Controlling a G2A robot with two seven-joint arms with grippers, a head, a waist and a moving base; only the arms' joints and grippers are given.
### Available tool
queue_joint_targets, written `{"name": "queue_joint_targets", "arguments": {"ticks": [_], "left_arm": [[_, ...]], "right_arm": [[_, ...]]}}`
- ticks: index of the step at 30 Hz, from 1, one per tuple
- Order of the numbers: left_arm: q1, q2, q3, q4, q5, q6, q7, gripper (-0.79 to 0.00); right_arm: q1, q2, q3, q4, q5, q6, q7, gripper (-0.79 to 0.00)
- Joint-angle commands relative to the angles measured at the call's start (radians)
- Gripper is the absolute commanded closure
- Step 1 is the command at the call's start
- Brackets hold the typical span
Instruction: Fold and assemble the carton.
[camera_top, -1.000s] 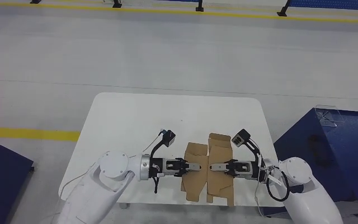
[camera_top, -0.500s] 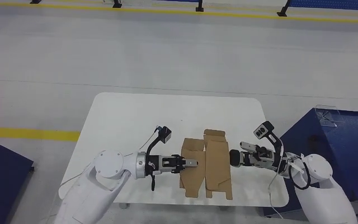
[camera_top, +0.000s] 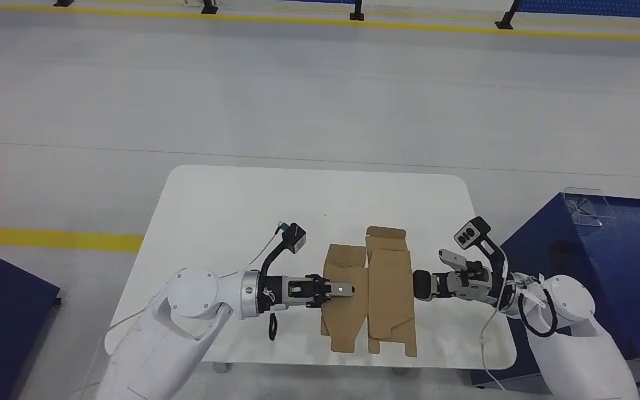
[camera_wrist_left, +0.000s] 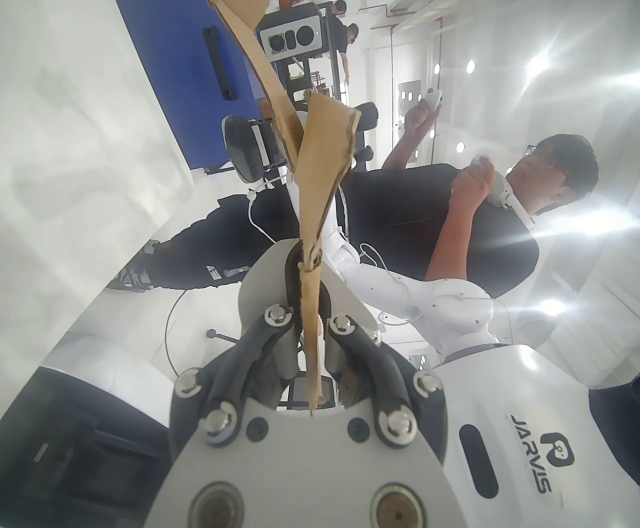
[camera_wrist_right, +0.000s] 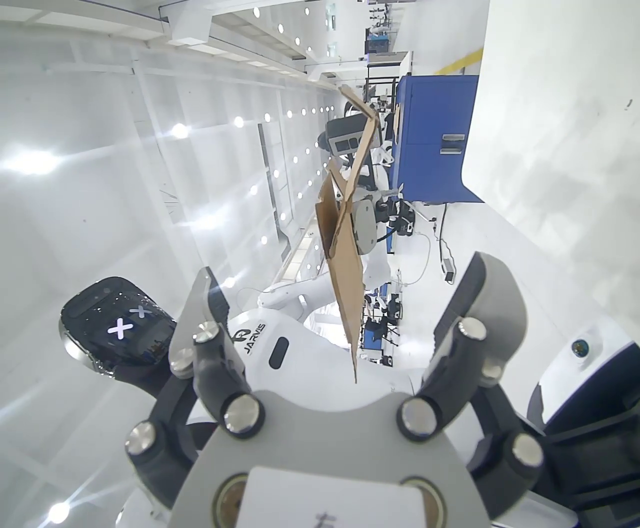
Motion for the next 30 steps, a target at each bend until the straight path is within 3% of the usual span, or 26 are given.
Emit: {"name": "queue_joint_targets", "arguments": {"ticks": [1,11,13,20,30], "left_arm": [[0.000,0.000,0.000,0.000,0.000,0.000,0.000,0.000],[0.000,0.000,0.000,0.000,0.000,0.000,0.000,0.000],[0.008,0.000,0.002,-0.007,0.005,-0.005,0.010,0.000],[0.040,0.008,-0.013,-0.032,0.041,-0.067,-0.007,0.000],[0.041,0.009,-0.015,-0.037,0.064,-0.132,0.008,0.000]], "right_arm": [[0.000,0.000,0.000,0.000,0.000,0.000,0.000,-0.785],[0.000,0.000,0.000,0.000,0.000,0.000,0.000,-0.785],[0.000,-0.003,-0.008,0.025,0.020,0.047,-0.053,-0.785],[0.078,-0.010,-0.077,0.151,0.086,0.260,-0.068,-0.785],[0.171,-0.028,-0.172,0.255,0.120,0.339,-0.065,-0.785]]}}
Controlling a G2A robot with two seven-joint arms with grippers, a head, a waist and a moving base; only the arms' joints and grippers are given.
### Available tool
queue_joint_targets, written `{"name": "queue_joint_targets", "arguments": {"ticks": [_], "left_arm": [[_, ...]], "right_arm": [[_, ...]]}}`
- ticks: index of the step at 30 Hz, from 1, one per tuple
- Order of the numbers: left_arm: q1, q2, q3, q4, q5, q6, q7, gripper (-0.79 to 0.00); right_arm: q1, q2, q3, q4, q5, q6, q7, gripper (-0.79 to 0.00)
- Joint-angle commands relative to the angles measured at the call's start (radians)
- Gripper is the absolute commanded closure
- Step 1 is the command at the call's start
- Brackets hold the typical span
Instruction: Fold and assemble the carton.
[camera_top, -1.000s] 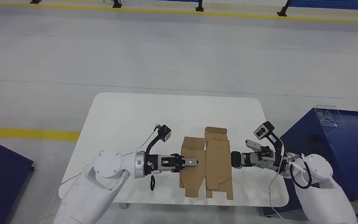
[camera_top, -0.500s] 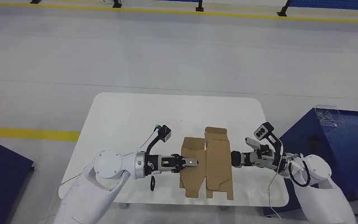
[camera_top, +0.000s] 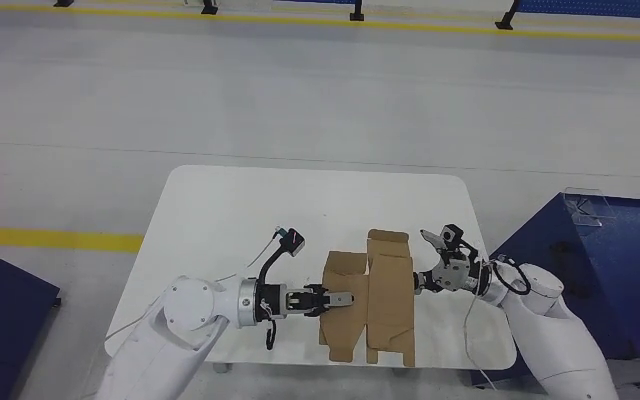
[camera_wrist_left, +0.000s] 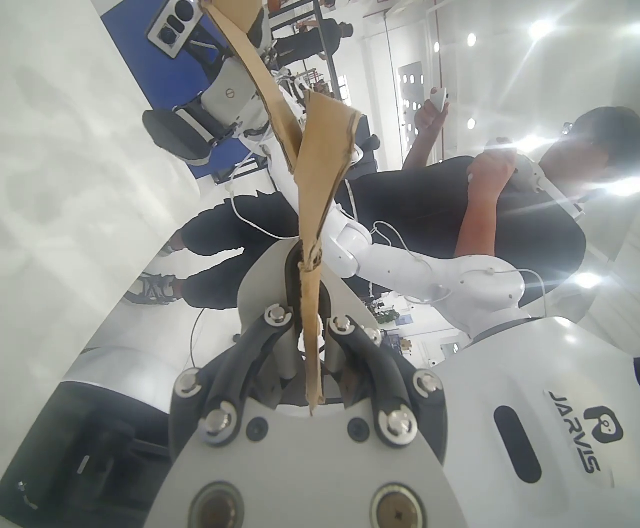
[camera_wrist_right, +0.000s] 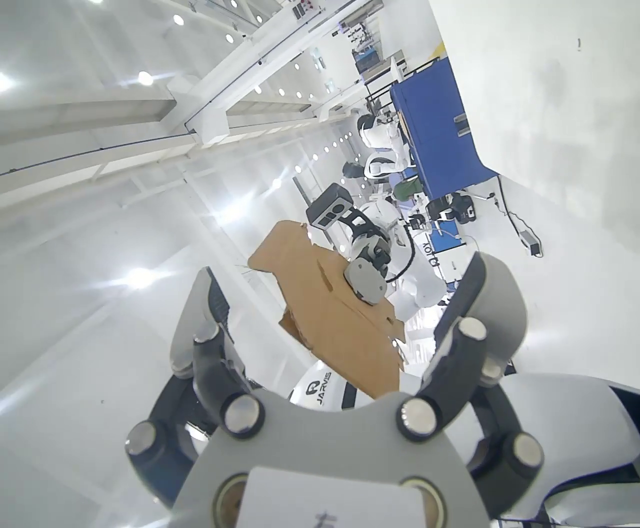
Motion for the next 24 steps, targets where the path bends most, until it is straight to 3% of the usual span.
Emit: {"name": "queue_joint_targets", "arguments": {"ticks": [1,9,20,21,23,24], "left_arm": [[-0.006,-0.001,0.002,0.007,-0.002,-0.002,0.006,0.000],[-0.017,-0.003,0.006,0.017,0.009,0.017,0.019,0.000],[-0.018,-0.003,0.010,0.027,0.024,0.072,0.046,0.000],[-0.020,-0.003,0.012,0.031,0.026,0.077,0.047,0.000],[-0.023,-0.003,0.016,0.038,0.034,0.086,0.050,0.000],[-0.024,-0.004,0.018,0.039,0.035,0.088,0.051,0.000]], "right_arm": [[0.010,-0.002,-0.009,0.013,0.017,0.017,0.008,-0.785],[0.013,-0.004,-0.018,0.019,0.027,0.041,0.015,-0.785],[0.046,0.003,0.003,0.034,0.120,0.226,0.034,-0.785],[0.048,0.004,0.000,0.031,0.119,0.228,0.032,-0.767],[0.052,0.005,-0.007,0.020,0.115,0.228,0.032,-0.560],[0.052,0.006,-0.015,0.013,0.118,0.229,0.031,-0.502]]}}
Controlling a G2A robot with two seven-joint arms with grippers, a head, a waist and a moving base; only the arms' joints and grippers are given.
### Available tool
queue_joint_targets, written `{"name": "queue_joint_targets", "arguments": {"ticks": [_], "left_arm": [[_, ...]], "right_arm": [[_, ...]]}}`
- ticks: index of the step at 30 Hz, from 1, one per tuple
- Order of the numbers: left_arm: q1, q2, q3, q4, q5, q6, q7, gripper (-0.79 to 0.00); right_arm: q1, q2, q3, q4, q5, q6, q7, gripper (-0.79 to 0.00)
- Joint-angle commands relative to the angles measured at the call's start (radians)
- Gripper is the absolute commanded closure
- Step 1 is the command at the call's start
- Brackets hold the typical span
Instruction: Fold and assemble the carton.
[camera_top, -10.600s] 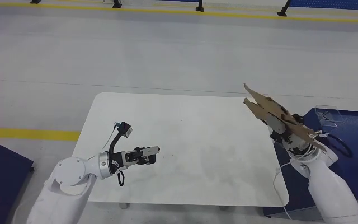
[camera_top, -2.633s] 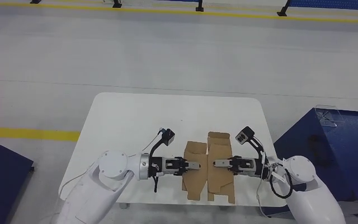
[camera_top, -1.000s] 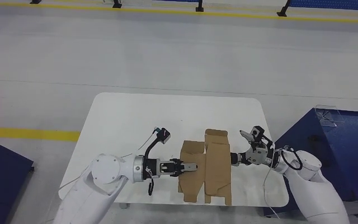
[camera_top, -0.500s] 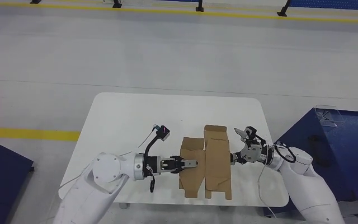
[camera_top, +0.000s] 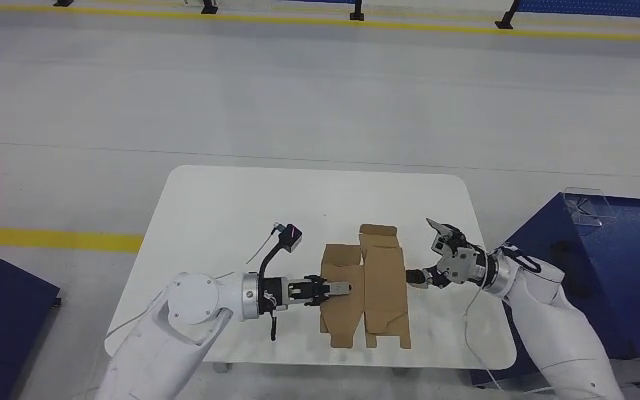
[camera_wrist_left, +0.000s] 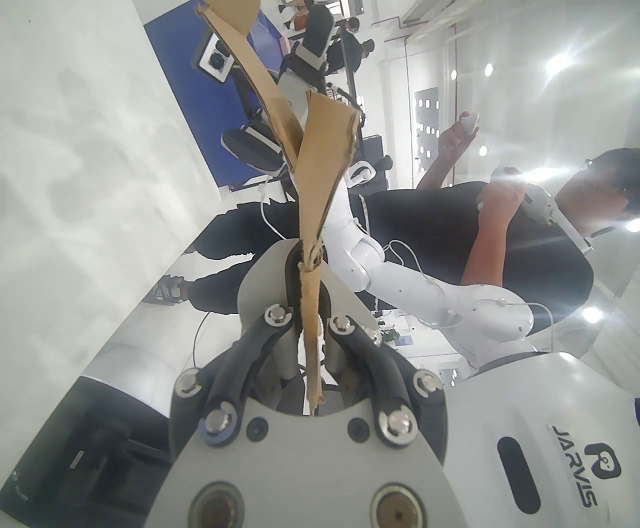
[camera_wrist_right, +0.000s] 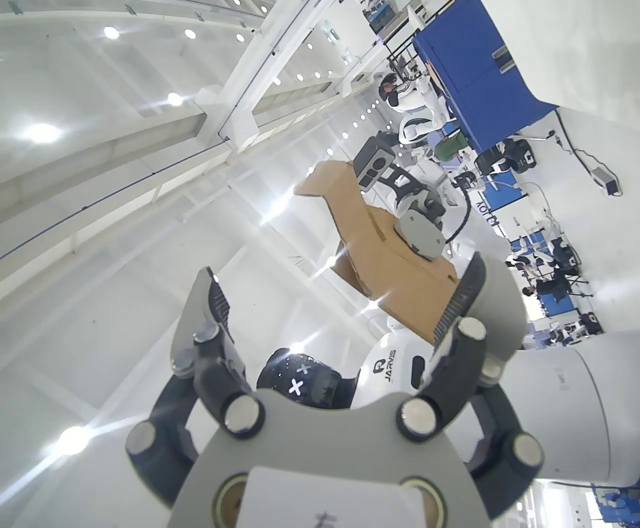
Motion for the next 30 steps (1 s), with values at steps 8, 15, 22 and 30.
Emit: {"name": "queue_joint_targets", "arguments": {"ticks": [8,15,22,30], "left_arm": [[-0.011,-0.004,0.021,0.013,-0.016,0.034,-0.016,0.000],[-0.018,-0.006,0.023,0.021,-0.038,0.033,-0.032,0.000],[-0.027,-0.008,0.033,0.030,-0.043,0.043,-0.039,0.000],[-0.030,-0.007,0.021,0.040,-0.057,0.046,-0.030,-0.785]], "right_arm": [[-0.019,0.004,-0.014,-0.087,-0.089,-0.193,-0.040,-0.314],[-0.063,0.002,-0.008,-0.156,-0.160,-0.316,-0.141,-0.323],[-0.069,0.002,-0.010,-0.173,-0.173,-0.321,-0.156,0.000],[-0.061,0.004,-0.001,-0.152,-0.153,-0.271,-0.120,0.000]]}}
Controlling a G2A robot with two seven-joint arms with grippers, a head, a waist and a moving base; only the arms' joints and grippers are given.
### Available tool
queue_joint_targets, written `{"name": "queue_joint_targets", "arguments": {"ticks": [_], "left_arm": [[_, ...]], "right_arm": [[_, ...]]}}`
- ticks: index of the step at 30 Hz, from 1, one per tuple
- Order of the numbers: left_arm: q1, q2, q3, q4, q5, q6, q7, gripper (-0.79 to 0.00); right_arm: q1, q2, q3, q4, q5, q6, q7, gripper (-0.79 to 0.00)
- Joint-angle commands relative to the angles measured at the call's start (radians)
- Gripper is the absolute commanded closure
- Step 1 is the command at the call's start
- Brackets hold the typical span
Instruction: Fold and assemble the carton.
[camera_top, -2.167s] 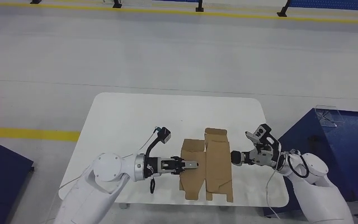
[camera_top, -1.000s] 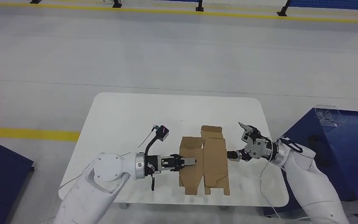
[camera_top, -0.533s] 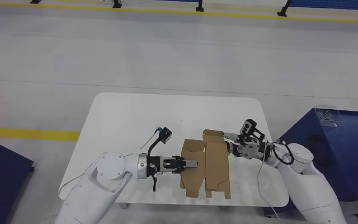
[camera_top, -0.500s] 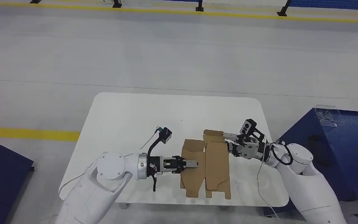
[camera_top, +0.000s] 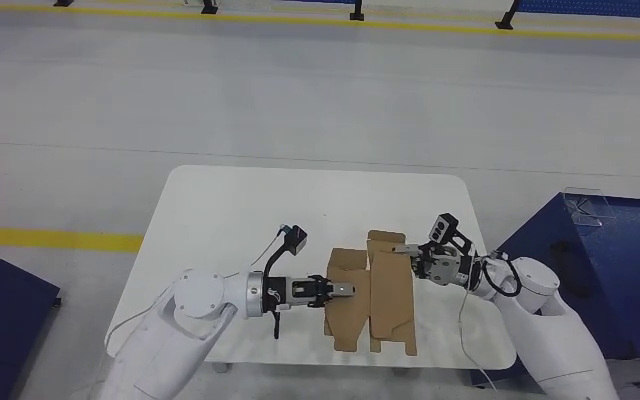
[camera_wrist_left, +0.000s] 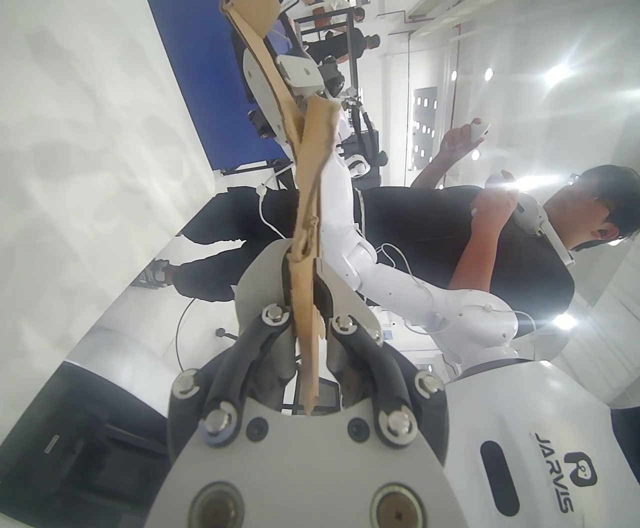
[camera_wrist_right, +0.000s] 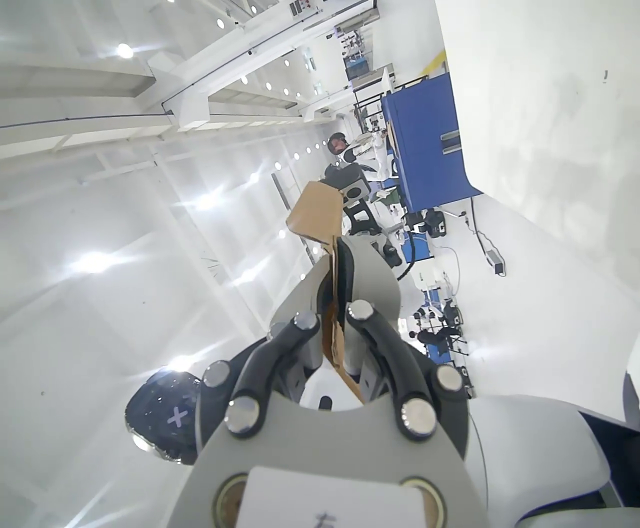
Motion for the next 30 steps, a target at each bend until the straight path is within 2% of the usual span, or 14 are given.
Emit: {"name": "queue_joint_targets", "arguments": {"ticks": [1,6,9,14,17,20,23,26,30], "left_arm": [[0.003,0.002,-0.008,-0.002,-0.003,0.002,-0.003,-0.785],[0.003,0.002,-0.008,-0.002,-0.003,0.002,-0.003,-0.785],[0.003,0.002,-0.008,-0.002,-0.003,0.002,-0.003,-0.785],[0.048,0.019,-0.072,-0.023,0.194,0.001,0.175,-0.785],[0.082,0.027,-0.086,-0.071,0.314,-0.046,0.240,-0.785],[0.102,0.033,-0.065,-0.125,0.589,-0.068,0.347,-0.785],[0.123,0.031,-0.031,-0.155,0.784,-0.082,0.466,-0.785],[0.134,0.027,0.001,-0.161,0.883,-0.107,0.539,-0.785],[0.139,0.023,0.023,-0.159,1.034,-0.089,0.616,-0.785]], "right_arm": [[0.001,0.000,0.000,0.001,0.001,0.003,0.002,0.000],[0.001,0.000,0.000,0.001,0.001,0.003,0.002,0.000],[-0.020,0.001,0.023,-0.023,-0.071,-0.102,-0.112,0.000],[-0.073,0.003,0.077,-0.059,-0.093,-0.205,-0.206,0.000],[-0.111,0.002,0.099,-0.092,-0.127,-0.272,-0.276,0.000],[-0.138,0.001,0.106,-0.118,-0.144,-0.305,-0.302,0.000],[-0.158,-0.001,0.103,-0.141,-0.156,-0.321,-0.318,0.000],[-0.170,-0.003,0.101,-0.156,-0.166,-0.329,-0.332,0.000],[-0.179,-0.005,0.101,-0.171,-0.177,-0.328,-0.338,0.000]]}}
